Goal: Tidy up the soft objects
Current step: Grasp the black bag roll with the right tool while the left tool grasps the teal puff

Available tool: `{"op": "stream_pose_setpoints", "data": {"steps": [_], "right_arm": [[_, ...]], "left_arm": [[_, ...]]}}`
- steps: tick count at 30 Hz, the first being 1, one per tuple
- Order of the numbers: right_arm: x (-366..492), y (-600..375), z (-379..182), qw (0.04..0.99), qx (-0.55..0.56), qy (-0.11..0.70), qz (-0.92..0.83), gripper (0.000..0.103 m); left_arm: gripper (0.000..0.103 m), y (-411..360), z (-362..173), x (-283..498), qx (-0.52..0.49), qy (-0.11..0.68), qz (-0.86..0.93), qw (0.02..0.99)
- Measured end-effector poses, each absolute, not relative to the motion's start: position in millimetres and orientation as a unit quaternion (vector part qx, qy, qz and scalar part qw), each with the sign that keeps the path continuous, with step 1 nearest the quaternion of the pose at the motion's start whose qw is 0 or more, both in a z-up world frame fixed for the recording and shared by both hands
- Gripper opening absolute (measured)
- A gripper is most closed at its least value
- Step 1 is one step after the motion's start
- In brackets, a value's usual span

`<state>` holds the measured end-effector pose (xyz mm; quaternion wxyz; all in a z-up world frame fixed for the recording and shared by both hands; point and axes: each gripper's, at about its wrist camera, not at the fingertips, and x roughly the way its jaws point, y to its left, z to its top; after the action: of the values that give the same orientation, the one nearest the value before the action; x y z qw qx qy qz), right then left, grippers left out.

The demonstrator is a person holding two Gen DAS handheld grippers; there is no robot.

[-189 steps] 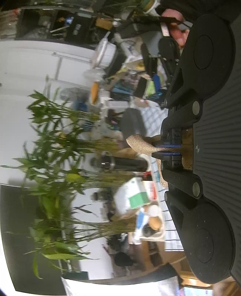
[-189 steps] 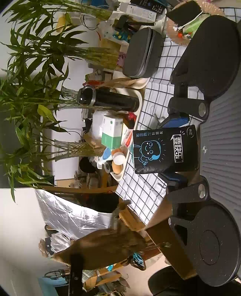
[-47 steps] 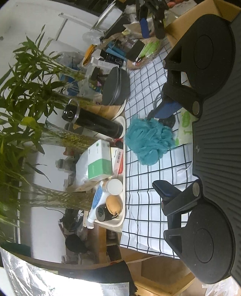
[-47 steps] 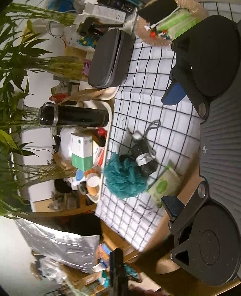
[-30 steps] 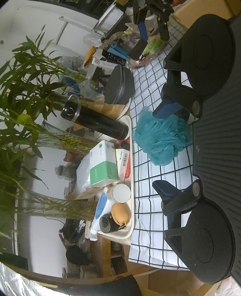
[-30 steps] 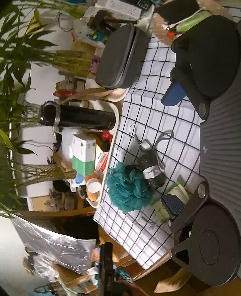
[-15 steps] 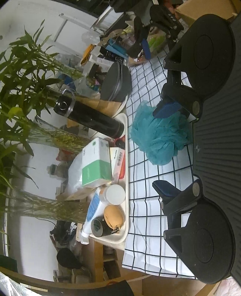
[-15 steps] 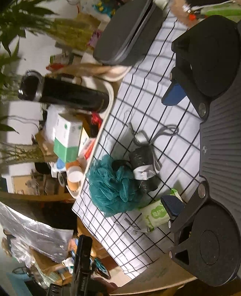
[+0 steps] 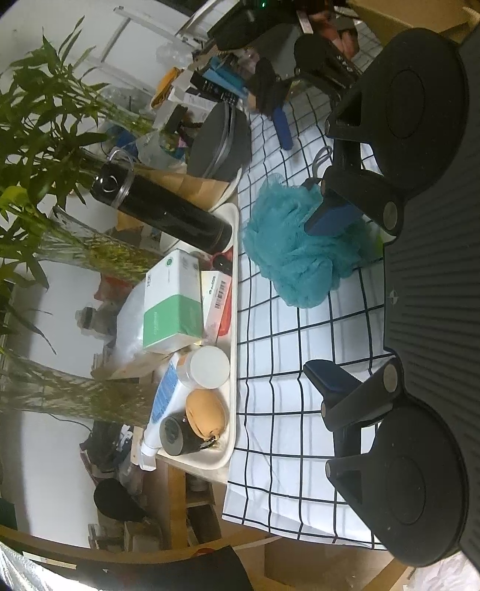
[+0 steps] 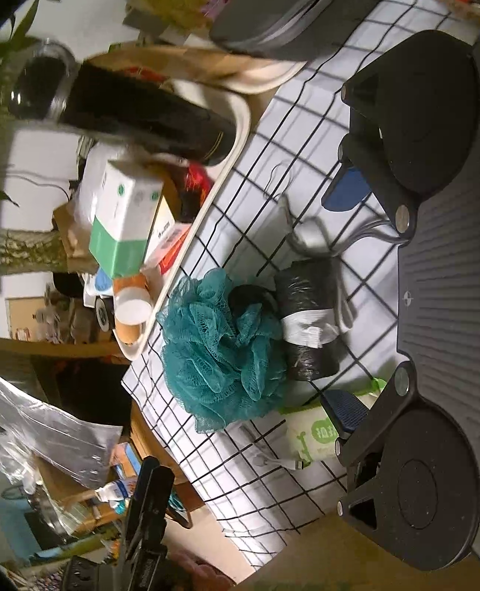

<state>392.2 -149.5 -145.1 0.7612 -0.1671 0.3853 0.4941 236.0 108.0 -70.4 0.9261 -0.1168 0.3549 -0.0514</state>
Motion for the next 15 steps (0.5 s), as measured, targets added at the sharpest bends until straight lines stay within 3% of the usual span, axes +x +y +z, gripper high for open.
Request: {"op": "stream_pose_setpoints", "data": {"steps": [15], "right_arm": [[398.1, -111.2, -171.9, 0.744, -0.187, 0.390, 0.509, 0.094]], "left_arm": [[0.073, 105.6, -74.7, 242.0, -0.119, 0.368, -0.052, 0.921]]}}
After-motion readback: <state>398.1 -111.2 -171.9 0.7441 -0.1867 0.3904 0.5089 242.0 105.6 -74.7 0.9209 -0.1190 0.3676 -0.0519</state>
